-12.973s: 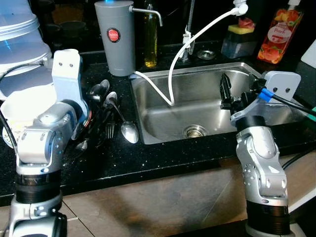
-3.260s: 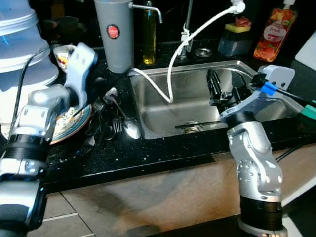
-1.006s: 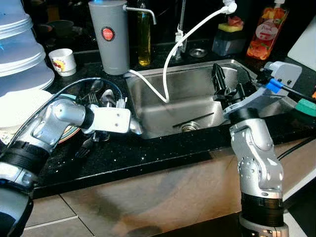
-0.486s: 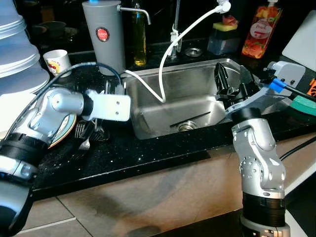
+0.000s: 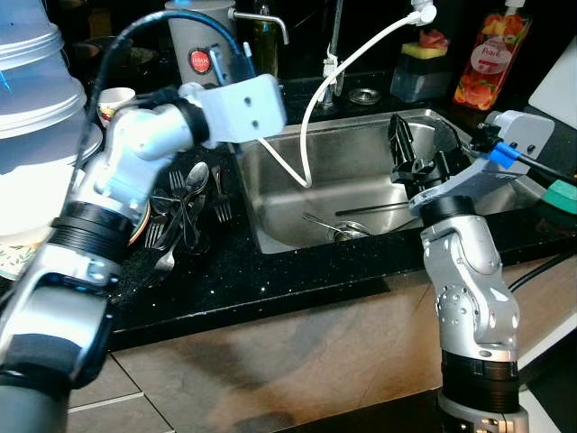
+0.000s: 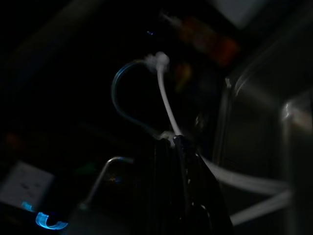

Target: Kitchen organization

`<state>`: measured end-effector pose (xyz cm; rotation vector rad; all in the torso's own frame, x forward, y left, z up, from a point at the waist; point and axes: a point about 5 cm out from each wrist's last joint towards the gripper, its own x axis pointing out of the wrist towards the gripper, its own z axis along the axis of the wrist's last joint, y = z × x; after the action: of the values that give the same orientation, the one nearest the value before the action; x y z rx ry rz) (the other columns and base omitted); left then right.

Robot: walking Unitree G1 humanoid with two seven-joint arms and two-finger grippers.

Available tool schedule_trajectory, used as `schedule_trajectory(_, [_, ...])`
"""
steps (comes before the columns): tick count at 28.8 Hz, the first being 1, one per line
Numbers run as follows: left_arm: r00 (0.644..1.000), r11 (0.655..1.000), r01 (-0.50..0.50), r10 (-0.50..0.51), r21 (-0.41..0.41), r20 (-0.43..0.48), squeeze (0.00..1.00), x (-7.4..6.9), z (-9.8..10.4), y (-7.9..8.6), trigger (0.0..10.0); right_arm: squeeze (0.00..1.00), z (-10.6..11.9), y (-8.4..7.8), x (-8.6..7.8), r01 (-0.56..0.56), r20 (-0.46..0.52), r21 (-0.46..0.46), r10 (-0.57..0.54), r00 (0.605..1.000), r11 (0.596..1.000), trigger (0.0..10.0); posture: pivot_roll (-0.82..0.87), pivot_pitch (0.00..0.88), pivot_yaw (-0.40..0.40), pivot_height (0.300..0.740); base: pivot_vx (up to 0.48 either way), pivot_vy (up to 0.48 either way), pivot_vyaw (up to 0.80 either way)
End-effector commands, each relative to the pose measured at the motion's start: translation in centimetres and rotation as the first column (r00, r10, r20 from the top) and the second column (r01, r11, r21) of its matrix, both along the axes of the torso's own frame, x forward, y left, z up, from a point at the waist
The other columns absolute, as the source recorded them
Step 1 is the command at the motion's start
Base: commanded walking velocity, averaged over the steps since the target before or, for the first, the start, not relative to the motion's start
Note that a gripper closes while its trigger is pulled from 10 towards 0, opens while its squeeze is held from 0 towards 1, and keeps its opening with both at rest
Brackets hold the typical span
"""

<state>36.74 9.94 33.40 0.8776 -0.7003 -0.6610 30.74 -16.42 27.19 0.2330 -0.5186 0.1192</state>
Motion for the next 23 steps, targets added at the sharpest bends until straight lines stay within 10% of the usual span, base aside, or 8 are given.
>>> schedule_trajectory(1, [1.000, 0.999, -0.012, 0.012, -0.052, -0.007, 0.00, 0.2, 0.6, 0.4, 10.0, 0.00, 0.1, -0.2, -0.1, 0.007, 0.002, 0.004, -0.007, 1.000, 1.000, 10.0, -0.02, 0.000, 0.026, 0.740, 0.000, 0.000, 0.00])
schedule_trajectory(5, [0.996, 0.940, 0.020, -0.049, -0.340, -0.079, 0.00, 0.8, 1.4, -0.5, 10.0, 0.00, 0.2, -0.3, -0.1, 0.018, 0.005, 0.010, -0.018, 1.000, 1.000, 10.0, -0.03, 0.000, 0.027, 0.740, 0.000, 0.000, 0.00])
schedule_trajectory(7, [0.963, 0.757, -0.007, -0.171, -0.653, -0.209, 0.00, 1.8, 2.0, -0.8, 10.0, 0.00, 0.3, -0.3, -0.2, 0.022, 0.011, 0.014, -0.022, 1.000, 1.000, 10.0, -0.04, 0.000, 0.033, 0.740, 0.000, 0.000, 0.00])
schedule_trajectory(15, [0.828, 0.526, -0.288, -0.283, -0.800, -0.485, 0.09, 4.3, -1.1, -0.1, 10.0, 0.00, 0.4, -0.2, -0.4, 0.022, 0.014, 0.019, -0.023, 1.000, 1.000, 10.0, -0.05, 0.000, 0.040, 0.740, 0.000, 0.000, 0.00])
schedule_trajectory(16, [0.750, 0.395, -0.413, -0.363, -0.821, -0.552, 0.99, 5.0, -2.8, 0.4, 10.0, 0.00, 0.3, -0.3, -0.5, 0.022, 0.010, 0.021, -0.023, 1.000, 1.000, 10.0, -0.04, 0.000, 0.041, 0.740, 0.000, 0.000, 0.00])
schedule_trajectory(23, [0.635, 0.062, -0.379, -0.708, -0.923, -0.308, 1.00, 4.6, -2.5, 1.2, 10.0, 0.00, 0.3, 0.0, -0.5, 0.015, 0.010, 0.027, -0.015, 1.000, 1.000, 10.0, -0.05, 0.000, 0.045, 0.740, 0.000, 0.000, 0.00])
